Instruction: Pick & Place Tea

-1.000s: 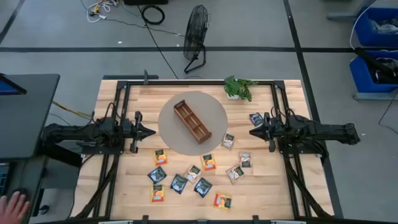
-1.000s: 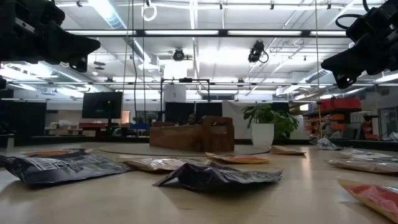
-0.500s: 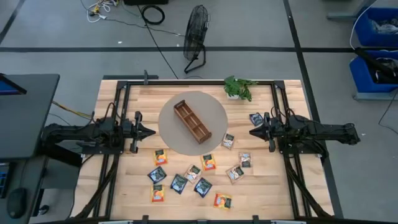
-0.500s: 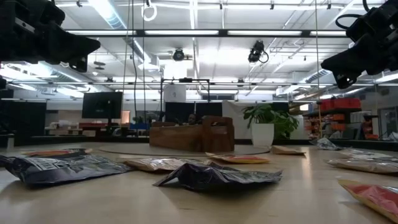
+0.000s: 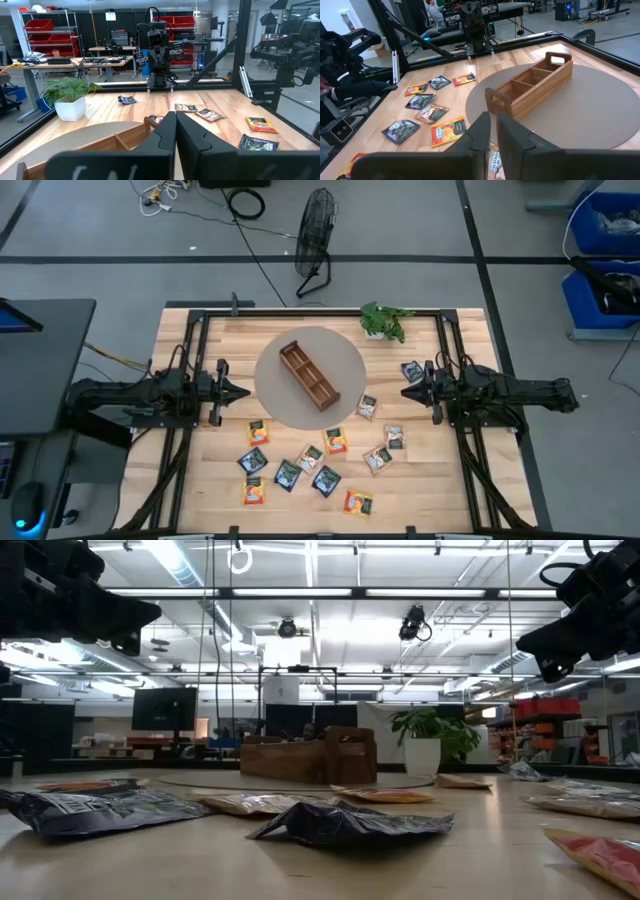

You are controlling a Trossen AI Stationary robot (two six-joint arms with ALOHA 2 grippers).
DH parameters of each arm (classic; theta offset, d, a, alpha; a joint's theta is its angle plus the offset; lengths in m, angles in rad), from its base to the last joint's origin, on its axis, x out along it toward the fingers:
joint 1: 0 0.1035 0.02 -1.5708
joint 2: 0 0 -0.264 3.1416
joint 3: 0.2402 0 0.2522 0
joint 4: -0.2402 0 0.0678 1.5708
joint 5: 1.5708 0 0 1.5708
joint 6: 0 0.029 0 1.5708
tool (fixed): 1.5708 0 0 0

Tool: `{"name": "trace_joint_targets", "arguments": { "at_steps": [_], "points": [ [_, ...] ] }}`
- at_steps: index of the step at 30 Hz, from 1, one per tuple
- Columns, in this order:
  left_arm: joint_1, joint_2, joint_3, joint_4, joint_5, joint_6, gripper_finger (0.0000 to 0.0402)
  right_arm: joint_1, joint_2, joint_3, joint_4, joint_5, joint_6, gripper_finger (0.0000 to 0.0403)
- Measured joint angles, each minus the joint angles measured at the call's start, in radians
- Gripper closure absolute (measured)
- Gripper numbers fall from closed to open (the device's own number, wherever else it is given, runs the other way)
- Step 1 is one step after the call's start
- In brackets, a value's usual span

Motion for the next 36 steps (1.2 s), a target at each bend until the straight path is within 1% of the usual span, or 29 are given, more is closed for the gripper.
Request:
{"name": "trace_joint_targets", "arguments": {
  "at_steps": [8,10,14,17,20,22,24,26,28,29,30,33,36],
  "points": [
    [0.000,0.000,0.000,0.000,0.000,0.000,0.0388,0.000,0.000,0.000,0.000,0.000,0.000,0.0362],
    [0.002,0.000,0.000,0.001,-0.017,0.000,0.0388,0.000,0.000,0.000,0.000,0.000,0.000,0.0362],
    [0.004,0.000,0.000,0.022,-0.035,-0.103,0.0388,0.000,0.000,0.000,0.003,0.000,0.021,0.0362],
    [0.004,0.000,0.000,0.040,-0.034,-0.196,0.0388,0.000,0.000,0.000,0.038,0.001,0.218,0.0362],
    [0.004,0.000,0.000,0.083,-0.034,-0.348,0.0388,0.000,0.000,0.000,0.072,0.011,0.424,0.0362],
    [0.004,0.000,0.000,0.108,-0.039,-0.453,0.0387,0.000,0.000,0.000,0.117,0.085,0.551,0.0362],
    [0.004,0.000,0.000,0.145,-0.041,-0.529,0.0388,0.000,0.000,0.000,0.140,0.156,0.743,0.0362],
    [0.004,0.000,0.000,0.168,-0.042,-0.561,0.0388,0.000,0.000,0.000,0.132,0.229,0.894,0.0362],
    [0.004,0.000,0.000,0.183,-0.045,-0.569,0.0388,0.000,0.000,0.000,0.105,0.344,0.987,0.0362],
    [0.004,0.000,0.000,0.193,-0.054,-0.570,0.0387,0.000,0.000,0.000,0.102,0.385,1.030,0.0362],
    [0.004,0.000,0.000,0.201,-0.066,-0.577,0.0388,-0.001,0.000,0.000,0.102,0.403,1.041,0.0362],
    [0.004,0.000,0.000,0.233,-0.105,-0.583,0.0388,0.000,0.000,0.000,0.096,0.443,0.974,0.0362],
    [0.004,0.000,0.000,0.256,-0.135,-0.578,0.0388,-0.001,0.000,0.000,0.151,0.518,1.039,0.0362]
  ]
}}
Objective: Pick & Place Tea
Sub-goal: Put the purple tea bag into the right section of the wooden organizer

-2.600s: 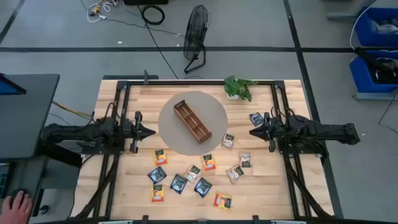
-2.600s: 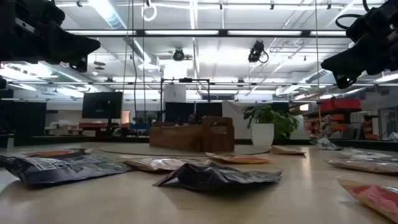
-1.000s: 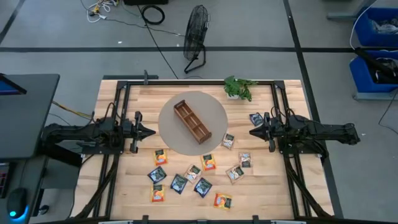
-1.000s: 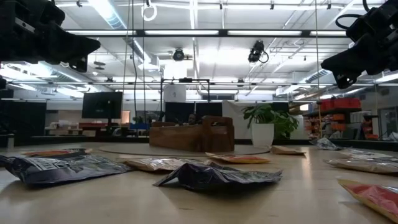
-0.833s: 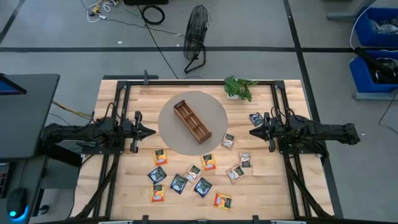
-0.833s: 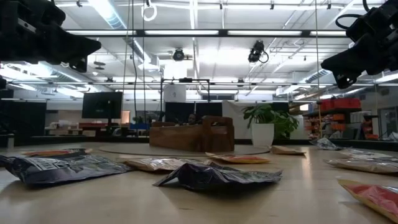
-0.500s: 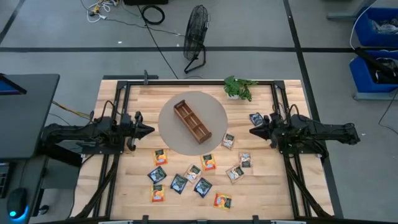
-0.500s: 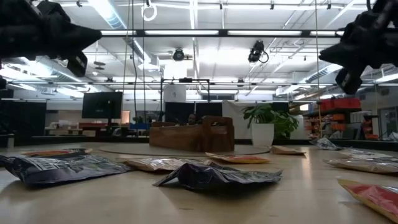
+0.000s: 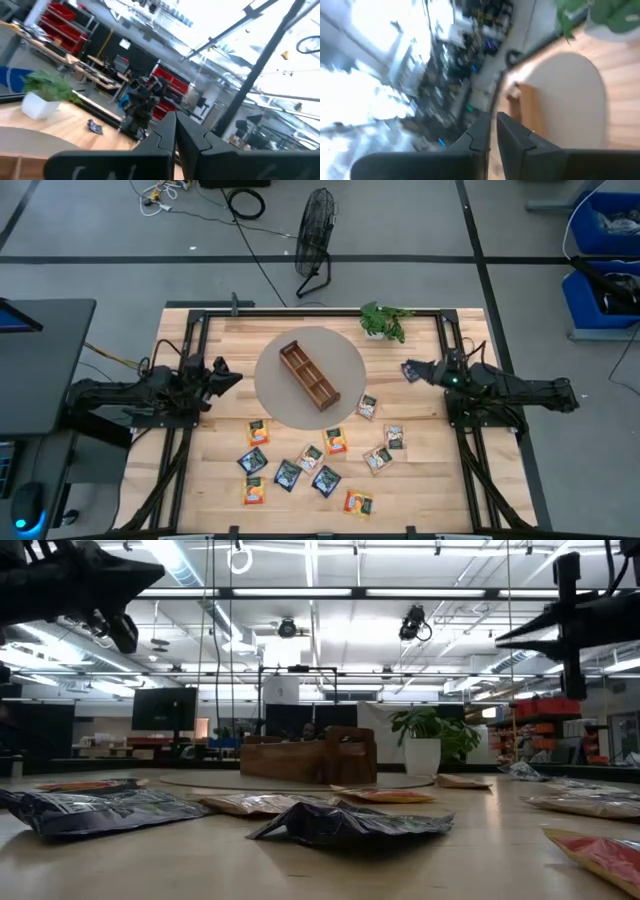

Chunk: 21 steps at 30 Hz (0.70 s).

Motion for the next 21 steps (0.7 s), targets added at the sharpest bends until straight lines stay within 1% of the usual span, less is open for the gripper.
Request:
{"name": "trace_joint_targets", "arguments": {
  "at_steps": [2,4,6,8,12,14,17,19,21],
  "points": [
    [0.000,0.000,0.000,0.003,-0.027,-0.006,0.0388,0.000,0.000,0.000,0.060,-0.001,-0.037,0.0362],
    [0.000,0.000,0.000,0.002,-0.040,-0.026,0.0387,0.000,0.000,0.002,0.107,-0.056,-0.113,0.0360],
    [0.000,0.000,0.000,0.002,-0.041,-0.047,0.0388,0.000,0.007,0.028,0.116,-0.091,-0.139,0.0354],
    [0.000,0.000,0.000,0.004,-0.041,-0.094,0.0387,0.000,0.036,0.075,0.113,-0.105,-0.175,0.0344],
    [0.000,0.000,0.000,0.004,-0.041,-0.188,0.0388,-0.001,0.161,0.223,0.028,-0.151,-0.347,0.0315],
    [0.000,0.000,0.000,0.004,-0.042,-0.224,0.0388,-0.001,0.253,0.323,-0.087,-0.192,-0.423,0.0295],
    [0.000,0.000,0.000,0.004,-0.042,-0.269,0.0388,-0.001,0.417,0.489,-0.374,-0.208,-0.462,0.0267],
    [0.000,0.000,0.000,0.003,-0.042,-0.298,0.0388,-0.001,0.520,0.581,-0.557,-0.208,-0.439,0.0249],
    [0.000,0.000,0.000,0.003,-0.042,-0.311,0.0388,-0.001,0.606,0.646,-0.704,-0.204,-0.389,0.0233]
  ]
}}
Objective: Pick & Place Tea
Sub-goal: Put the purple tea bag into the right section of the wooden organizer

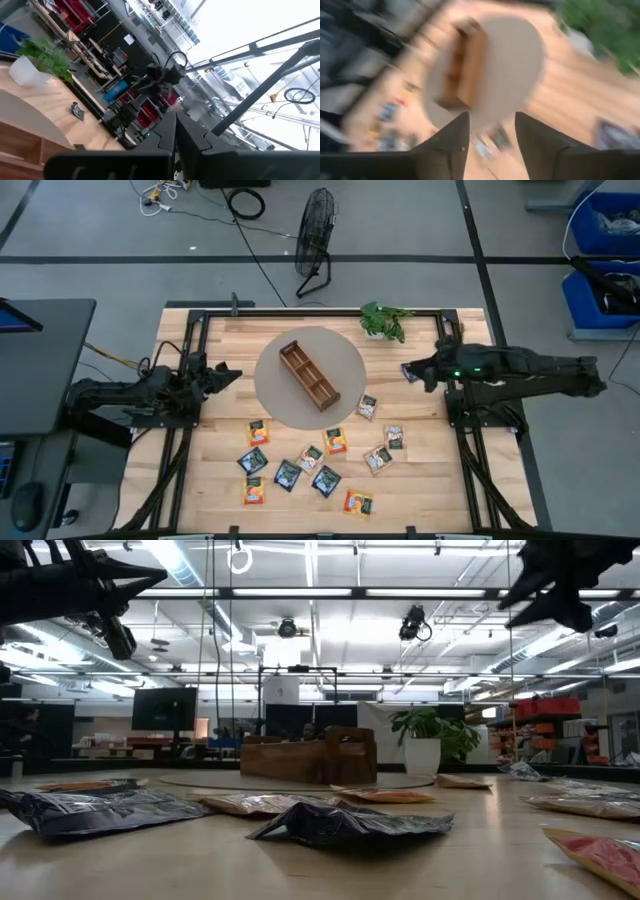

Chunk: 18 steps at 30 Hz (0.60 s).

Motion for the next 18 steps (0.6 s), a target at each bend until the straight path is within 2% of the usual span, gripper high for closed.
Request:
{"name": "trace_joint_targets", "arguments": {
  "at_steps": [3,8,14,18],
  "points": [
    [0.000,0.000,0.000,0.000,0.000,-0.010,0.0388,-0.001,0.085,0.044,-0.162,0.005,0.164,0.0215],
    [0.000,0.000,0.000,-0.001,0.000,-0.057,0.0388,-0.001,0.126,0.008,-0.285,-0.002,0.437,0.0195],
    [0.000,0.000,0.000,-0.003,0.000,-0.047,0.0388,-0.001,0.081,-0.092,-0.288,-0.002,0.690,0.0190],
    [0.000,0.000,0.000,-0.003,0.000,-0.053,0.0388,-0.010,0.060,-0.126,-0.251,0.044,0.775,0.0190]
  ]
}}
